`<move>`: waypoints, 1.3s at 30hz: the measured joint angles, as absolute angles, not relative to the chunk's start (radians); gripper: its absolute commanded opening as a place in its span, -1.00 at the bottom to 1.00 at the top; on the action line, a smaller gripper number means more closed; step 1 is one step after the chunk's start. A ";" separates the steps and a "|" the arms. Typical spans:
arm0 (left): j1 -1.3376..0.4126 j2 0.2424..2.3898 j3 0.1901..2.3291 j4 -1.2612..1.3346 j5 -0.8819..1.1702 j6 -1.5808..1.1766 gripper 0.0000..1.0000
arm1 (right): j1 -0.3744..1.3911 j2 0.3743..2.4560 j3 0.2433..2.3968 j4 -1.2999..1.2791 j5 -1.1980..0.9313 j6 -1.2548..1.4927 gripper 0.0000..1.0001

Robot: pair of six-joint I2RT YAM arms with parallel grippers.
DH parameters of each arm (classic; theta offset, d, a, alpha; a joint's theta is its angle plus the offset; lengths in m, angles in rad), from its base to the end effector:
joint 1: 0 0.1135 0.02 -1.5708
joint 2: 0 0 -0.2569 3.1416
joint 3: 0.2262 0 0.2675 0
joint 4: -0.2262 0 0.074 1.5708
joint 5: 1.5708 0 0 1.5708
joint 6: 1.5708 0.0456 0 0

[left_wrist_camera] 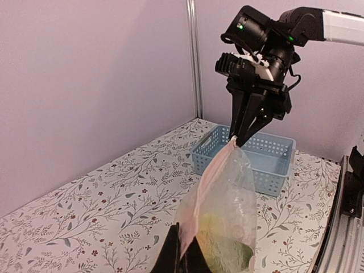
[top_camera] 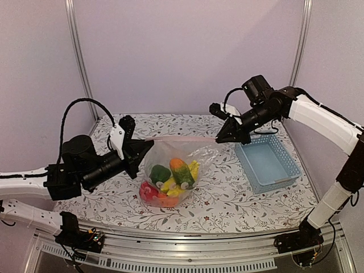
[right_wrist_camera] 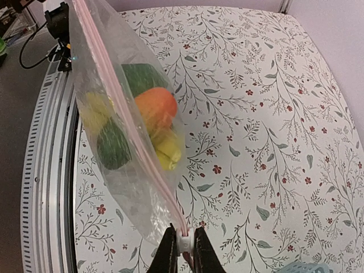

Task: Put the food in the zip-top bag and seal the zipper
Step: Zip the zipper on the zipper food storage bag, then place the zipper food storage bag at the center of the board, then reset both arms

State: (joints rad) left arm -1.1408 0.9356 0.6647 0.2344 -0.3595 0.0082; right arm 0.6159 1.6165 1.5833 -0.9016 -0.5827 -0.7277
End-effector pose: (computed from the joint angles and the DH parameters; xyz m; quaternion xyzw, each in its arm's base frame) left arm 0.1194 -0.2218 0.3041 0.2807 0.6620 -0.2578 0.6453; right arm 0.2800 0.2289 0.3313 -0.6366 0.6562 0.2557 0.3143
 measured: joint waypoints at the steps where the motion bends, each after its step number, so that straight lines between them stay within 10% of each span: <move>1: -1.140 0.929 0.662 0.233 -0.364 0.009 -1.00 | 0.586 1.606 1.567 -0.908 -0.586 -0.736 -0.94; 7: -1.136 0.934 0.655 0.239 -0.355 0.011 -1.00 | 0.532 1.558 1.531 -0.920 -0.636 -0.773 -0.83; 10: -1.123 0.962 0.655 0.266 -0.348 0.014 -0.97 | 0.521 1.551 1.531 -0.921 -0.638 -0.780 -0.35; 17: -1.071 1.069 0.706 0.310 -0.353 0.038 -0.81 | 0.456 1.575 1.568 -0.942 -0.586 -0.762 0.00; 27: -0.951 1.200 0.848 0.332 -0.408 0.072 0.40 | 0.437 1.581 1.612 -0.945 -0.604 -0.717 0.23; 32: -0.939 1.185 0.888 0.291 -0.417 0.057 0.96 | 0.348 1.577 1.616 -0.926 -0.658 -0.650 0.96; 39: -0.941 0.981 0.909 0.239 -0.428 0.028 0.99 | 0.171 1.441 1.488 -0.706 -0.587 -0.467 0.98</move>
State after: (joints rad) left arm -0.9405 0.9806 0.9092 0.2390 -0.4282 0.0277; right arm 0.1711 1.4414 1.4876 -0.7055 -0.5873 -0.4667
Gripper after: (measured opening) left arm 0.995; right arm 0.989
